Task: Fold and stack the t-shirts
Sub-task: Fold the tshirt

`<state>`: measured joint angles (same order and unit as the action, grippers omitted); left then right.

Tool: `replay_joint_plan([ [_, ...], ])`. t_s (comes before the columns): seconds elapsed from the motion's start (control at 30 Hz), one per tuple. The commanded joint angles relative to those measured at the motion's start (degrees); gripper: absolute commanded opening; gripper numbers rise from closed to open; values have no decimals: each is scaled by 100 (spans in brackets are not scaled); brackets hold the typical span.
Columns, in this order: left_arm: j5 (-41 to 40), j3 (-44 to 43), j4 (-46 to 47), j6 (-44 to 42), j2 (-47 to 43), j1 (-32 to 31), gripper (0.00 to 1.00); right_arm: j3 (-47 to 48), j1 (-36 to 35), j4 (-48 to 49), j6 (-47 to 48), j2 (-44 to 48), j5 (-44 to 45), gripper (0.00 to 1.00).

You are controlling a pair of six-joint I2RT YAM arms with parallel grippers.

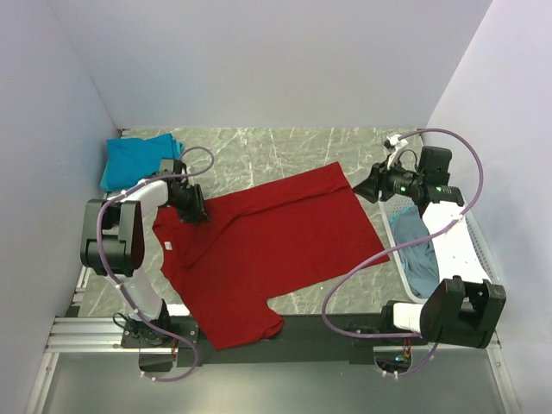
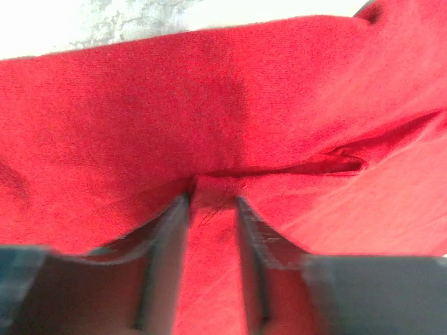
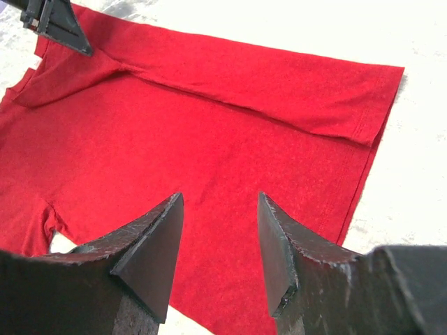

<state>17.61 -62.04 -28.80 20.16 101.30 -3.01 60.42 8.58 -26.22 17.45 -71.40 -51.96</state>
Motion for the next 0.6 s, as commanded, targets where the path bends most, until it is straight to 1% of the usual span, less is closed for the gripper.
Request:
replay_joint_plan([
  [0.0,-12,-115,-47,-109,-119,-42,34,101,82,64,21,82,-182,54],
  [0.07,76,-115,-73,-92,-189,-68,27,92,109,64,13,99,-191,54],
  [0.1,102,-124,-73,-83,-224,-95,21,92,126,73,4,108,-209,54],
  [0.17,216,-115,-73,-39,-321,-121,15,75,144,90,-14,135,-218,54],
  [0.27,383,-80,-73,5,-479,-165,1,75,188,90,-23,135,-244,54],
  [0.57,832,271,-47,163,-1094,-429,1,84,241,73,-31,152,-279,54],
])
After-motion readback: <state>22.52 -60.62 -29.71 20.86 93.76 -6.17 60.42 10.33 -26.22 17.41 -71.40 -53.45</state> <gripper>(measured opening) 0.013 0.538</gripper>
